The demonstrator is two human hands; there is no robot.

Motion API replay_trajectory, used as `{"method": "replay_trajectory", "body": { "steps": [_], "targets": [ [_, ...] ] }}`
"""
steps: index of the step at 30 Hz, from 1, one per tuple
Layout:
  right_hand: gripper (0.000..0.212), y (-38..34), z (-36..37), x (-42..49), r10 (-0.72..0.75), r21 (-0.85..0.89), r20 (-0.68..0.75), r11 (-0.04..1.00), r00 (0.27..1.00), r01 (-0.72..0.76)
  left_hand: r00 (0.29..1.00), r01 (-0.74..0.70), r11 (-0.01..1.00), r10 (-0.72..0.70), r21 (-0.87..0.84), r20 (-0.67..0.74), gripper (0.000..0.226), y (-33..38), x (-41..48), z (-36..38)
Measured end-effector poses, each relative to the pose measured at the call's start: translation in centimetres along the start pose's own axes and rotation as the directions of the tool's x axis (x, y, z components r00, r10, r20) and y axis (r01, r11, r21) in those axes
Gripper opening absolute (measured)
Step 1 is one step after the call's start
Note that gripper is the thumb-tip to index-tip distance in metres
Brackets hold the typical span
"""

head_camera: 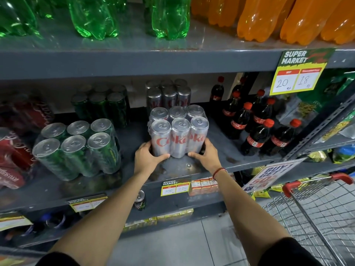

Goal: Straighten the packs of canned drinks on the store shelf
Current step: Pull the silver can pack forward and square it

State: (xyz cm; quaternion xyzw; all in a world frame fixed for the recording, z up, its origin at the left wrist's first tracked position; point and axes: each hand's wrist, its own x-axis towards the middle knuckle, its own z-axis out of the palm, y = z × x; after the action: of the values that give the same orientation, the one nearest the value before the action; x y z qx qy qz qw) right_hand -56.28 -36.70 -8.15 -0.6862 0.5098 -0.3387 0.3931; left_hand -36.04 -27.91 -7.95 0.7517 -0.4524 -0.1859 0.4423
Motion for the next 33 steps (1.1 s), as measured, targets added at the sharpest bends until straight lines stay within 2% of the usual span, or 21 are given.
{"method": "replay_trajectory", "body": {
  "steps": [8, 18, 33],
  "targets": [
    [0.063, 0.6, -1.4, -0.9, 0.023, -0.018, 0.030, 1.000, 0.999, -0.023, 0.999, -0.004, 1.000, 0.005, -0.020, 0.038, 0.072, 0.3, -2.1, 0.2],
    [0.065, 2.4, -3.5, -4.8, 0.014, -0.001, 0.025, 1.000, 1.000, -0.014, 0.983, -0.150, 0.989, 0.149, 0.009, 0.103, 0.075, -0.1, -6.0, 0.8],
    [0.063, 2.5, -3.0, -5.7, 0.039, 0.047, -0.014, 0.998, 0.999, -0.038, 0.972, -0.162, 0.986, 0.154, 0.030, 0.175, 0.073, -0.2, -5.9, 0.8]
  ]
}}
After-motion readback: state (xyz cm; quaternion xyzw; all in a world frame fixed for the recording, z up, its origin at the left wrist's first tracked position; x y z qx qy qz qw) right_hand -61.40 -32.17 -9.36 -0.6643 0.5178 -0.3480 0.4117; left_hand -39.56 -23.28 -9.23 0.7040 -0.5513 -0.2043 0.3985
